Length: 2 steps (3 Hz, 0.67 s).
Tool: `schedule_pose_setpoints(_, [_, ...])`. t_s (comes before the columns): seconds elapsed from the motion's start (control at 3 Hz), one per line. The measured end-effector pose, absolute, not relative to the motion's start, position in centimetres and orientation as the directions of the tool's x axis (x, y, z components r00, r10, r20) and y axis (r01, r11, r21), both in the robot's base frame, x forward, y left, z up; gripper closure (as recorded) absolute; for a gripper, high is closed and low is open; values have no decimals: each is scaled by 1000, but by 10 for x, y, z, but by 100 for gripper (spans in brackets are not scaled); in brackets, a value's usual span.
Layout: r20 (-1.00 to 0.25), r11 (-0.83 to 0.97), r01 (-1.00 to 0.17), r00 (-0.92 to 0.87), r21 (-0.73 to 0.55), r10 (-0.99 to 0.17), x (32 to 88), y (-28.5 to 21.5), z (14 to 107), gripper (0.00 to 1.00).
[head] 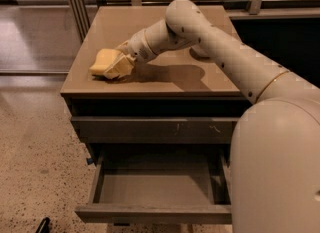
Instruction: Place sponge into middle drawer
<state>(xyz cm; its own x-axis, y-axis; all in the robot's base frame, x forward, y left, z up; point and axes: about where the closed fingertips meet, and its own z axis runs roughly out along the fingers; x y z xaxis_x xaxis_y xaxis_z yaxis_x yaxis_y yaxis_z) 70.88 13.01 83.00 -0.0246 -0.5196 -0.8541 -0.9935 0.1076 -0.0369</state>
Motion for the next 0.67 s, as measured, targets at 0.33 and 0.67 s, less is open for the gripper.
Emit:
schedule_pose_setpoints(0.33, [-829,124,-985,28,-117,-559,674,97,875,100])
schedule_pose_setpoints(0.67, [-804,200,-961,35,-190,-594,628,57,909,100])
